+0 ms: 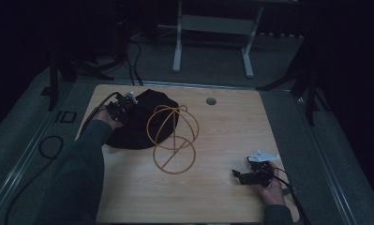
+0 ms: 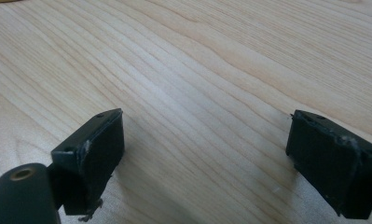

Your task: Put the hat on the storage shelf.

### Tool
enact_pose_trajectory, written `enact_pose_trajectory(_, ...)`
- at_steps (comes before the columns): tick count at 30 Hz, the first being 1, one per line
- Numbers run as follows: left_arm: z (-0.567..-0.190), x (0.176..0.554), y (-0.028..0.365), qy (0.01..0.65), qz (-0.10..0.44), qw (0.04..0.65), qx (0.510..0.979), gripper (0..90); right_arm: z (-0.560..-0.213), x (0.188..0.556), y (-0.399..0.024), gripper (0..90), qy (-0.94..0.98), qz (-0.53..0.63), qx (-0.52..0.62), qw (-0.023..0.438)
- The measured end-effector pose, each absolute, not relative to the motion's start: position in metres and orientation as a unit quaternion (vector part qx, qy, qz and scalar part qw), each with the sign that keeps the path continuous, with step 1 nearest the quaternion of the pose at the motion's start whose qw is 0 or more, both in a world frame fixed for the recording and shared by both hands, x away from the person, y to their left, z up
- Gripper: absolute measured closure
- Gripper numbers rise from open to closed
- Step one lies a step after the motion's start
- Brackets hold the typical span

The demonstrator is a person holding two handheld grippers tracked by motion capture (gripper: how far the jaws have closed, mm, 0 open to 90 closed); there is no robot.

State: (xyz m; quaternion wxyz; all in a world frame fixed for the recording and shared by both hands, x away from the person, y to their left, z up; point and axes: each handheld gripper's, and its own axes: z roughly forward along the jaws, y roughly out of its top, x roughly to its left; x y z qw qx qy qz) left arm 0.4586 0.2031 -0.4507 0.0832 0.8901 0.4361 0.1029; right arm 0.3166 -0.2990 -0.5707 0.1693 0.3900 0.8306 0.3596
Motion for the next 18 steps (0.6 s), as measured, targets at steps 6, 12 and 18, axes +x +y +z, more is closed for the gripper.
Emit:
enact_pose_trajectory(6,-0.444,0.451,0.206,0.435,0.105,0.09,0.89,88.5,-0.571,0.317,-0.299,11.2,0.831,0.36,0.39,0.169)
enact_pose_trajectory(12,-0.439,0.446,0.21,0.437,0.109,0.094,0.888,88.4,-0.571,0.317,-0.299,11.1,0.831,0.36,0.39,0.169)
enact_pose_trajectory(18,-0.432,0.44,0.214,0.441,0.105,0.1,0.886,88.4,-0.571,0.317,-0.299,11.2,0.831,0.36,0.39,0.169)
